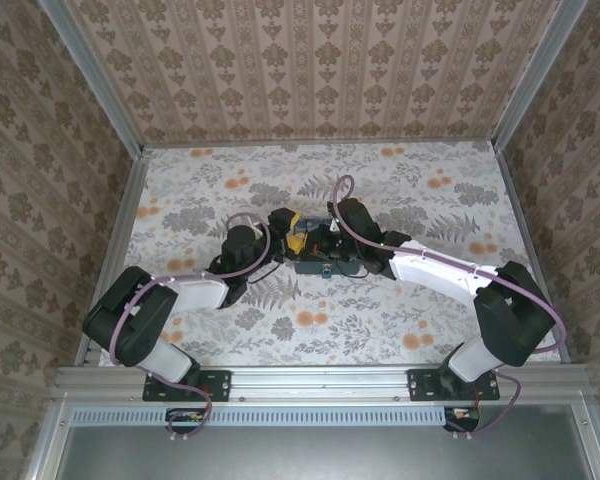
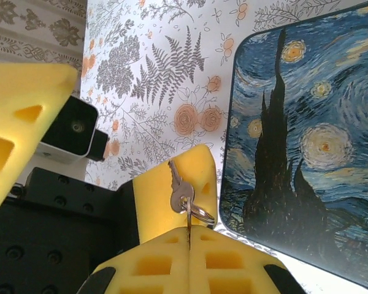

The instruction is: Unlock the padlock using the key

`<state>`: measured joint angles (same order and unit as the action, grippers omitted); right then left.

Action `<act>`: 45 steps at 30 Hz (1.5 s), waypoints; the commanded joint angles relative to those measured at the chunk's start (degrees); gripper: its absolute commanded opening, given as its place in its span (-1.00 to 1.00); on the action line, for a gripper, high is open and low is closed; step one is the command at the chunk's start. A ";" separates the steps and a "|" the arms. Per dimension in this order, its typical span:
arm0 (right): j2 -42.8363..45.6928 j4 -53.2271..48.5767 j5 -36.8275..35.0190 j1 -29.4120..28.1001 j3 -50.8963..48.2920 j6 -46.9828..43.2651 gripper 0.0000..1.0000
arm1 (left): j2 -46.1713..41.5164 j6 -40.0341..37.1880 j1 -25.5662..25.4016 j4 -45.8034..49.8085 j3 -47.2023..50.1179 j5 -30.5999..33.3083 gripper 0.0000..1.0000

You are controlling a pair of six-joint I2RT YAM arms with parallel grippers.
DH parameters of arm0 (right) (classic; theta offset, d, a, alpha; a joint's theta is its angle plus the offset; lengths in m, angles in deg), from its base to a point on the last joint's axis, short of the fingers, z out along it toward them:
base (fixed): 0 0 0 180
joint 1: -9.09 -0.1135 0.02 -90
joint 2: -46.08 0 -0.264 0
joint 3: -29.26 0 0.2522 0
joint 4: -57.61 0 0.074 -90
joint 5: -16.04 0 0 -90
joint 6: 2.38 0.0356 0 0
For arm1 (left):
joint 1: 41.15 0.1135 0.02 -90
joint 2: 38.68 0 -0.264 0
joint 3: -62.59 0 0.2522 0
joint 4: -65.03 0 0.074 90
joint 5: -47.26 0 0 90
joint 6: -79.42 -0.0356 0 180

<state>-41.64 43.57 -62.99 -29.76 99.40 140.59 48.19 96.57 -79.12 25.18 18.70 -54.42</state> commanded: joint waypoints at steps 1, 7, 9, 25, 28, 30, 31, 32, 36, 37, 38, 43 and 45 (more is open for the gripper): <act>2.00 2.32 -0.84 0.44 -0.77 1.38 -1.00 | -1.27 -1.10 -0.58 -1.20 0.55 0.78 0.35; 1.85 3.26 -0.68 0.86 -0.83 2.05 -1.00 | -1.29 -1.65 -0.96 -0.64 0.69 1.12 0.27; 1.85 3.43 -0.52 0.85 -0.83 2.05 -1.00 | -1.31 -1.77 -1.04 -0.54 0.88 1.31 0.22; 2.57 4.32 -0.34 0.88 -2.00 2.52 -1.00 | -1.32 -2.80 -0.96 -0.20 2.22 3.24 -0.22; 2.56 4.58 -0.24 0.88 -2.28 2.73 -1.00 | -1.30 -2.85 -0.96 -0.18 2.35 3.38 -0.27; 2.64 4.73 -0.24 0.88 -2.41 2.82 -1.00 | -1.51 -3.04 -0.96 -0.18 2.36 3.42 -0.31; 2.62 4.83 -0.21 0.88 -2.50 2.83 -1.00 | -1.54 -3.15 -0.95 -0.12 2.33 3.51 -0.32; 2.62 4.93 -0.23 0.88 -2.58 2.87 -1.00 | -1.60 -3.18 -0.96 0.03 2.35 3.51 -0.33; 2.64 5.15 -0.06 0.88 -2.58 2.99 -1.00 | -1.79 -3.35 -0.95 0.34 2.44 3.60 -0.41; 2.61 5.19 -0.05 0.90 -2.51 3.00 -1.00 | -1.92 -3.44 -0.96 0.44 2.44 3.60 -0.43; 2.56 5.24 -0.06 0.90 -2.52 2.95 -1.00 | -1.88 -3.43 -0.95 0.47 2.44 3.60 -0.45; 2.54 5.55 -0.06 0.91 -2.55 3.19 -1.00 | -1.88 -3.70 -0.96 0.76 2.34 3.68 -0.53; 2.56 5.61 0.02 0.88 -2.47 3.19 -1.00 | -1.88 -3.79 -0.93 0.86 2.36 3.68 -0.55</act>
<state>-40.86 47.59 -62.97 -29.23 97.59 143.25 47.91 94.39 -79.76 26.08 20.36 -51.65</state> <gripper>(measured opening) 0.067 0.227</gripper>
